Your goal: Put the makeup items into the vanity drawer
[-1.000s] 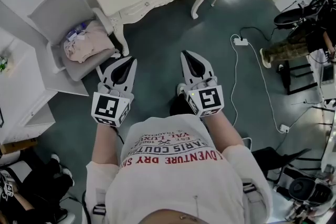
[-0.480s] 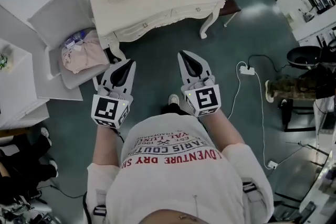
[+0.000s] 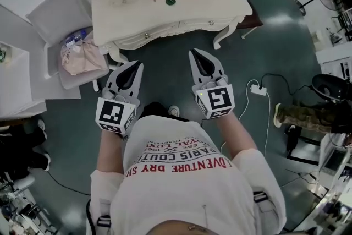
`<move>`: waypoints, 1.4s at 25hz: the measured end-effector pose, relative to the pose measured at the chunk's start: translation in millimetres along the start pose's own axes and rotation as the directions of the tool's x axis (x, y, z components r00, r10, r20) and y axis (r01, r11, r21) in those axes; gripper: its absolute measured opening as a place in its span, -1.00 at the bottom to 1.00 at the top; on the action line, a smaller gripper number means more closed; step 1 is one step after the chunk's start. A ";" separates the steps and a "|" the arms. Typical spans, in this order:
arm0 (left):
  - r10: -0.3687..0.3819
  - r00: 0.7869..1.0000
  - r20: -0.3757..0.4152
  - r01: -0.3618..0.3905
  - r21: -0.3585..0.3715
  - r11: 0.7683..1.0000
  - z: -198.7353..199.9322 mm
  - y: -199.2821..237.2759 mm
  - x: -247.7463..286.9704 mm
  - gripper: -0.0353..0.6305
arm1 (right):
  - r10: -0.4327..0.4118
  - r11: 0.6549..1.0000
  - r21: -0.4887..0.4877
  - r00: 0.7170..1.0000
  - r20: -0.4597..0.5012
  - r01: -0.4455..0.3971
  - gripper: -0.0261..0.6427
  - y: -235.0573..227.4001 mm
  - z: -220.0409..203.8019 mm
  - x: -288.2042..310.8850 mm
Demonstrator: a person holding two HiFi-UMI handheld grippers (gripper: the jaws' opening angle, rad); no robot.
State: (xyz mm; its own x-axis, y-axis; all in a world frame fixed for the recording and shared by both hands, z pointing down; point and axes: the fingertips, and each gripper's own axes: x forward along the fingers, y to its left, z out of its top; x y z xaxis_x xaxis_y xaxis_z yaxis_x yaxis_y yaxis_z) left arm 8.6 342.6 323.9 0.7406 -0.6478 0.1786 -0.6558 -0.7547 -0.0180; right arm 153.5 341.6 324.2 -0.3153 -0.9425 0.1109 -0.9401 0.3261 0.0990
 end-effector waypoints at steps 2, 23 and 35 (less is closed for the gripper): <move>0.018 1.000 -0.005 -0.019 -0.008 1.000 1.5 15.0 14.3 -0.88 | 0.015 1.000 0.001 1.000 -0.008 -0.015 -0.93 -8.8 -1.7 20.5; 0.063 0.998 0.010 -0.062 -0.077 0.995 10.8 293.3 199.2 -0.88 | 0.059 0.998 -0.001 0.988 -0.141 -0.060 -0.93 -81.1 -12.6 351.6; 0.020 1.000 0.001 -0.020 -0.108 0.994 -26.2 349.6 253.8 -0.88 | 0.135 0.989 0.113 0.870 -0.473 -0.092 -0.93 -96.0 -122.1 453.0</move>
State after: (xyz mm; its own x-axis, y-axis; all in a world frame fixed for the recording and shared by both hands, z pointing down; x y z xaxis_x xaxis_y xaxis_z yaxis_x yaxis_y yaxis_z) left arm -36.6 -82.9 388.7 0.7273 -0.6630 0.1774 -0.6824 -0.7260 0.0848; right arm 116.8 -107.8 485.7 -0.3398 -0.7419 0.5781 -0.9158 0.4009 -0.0237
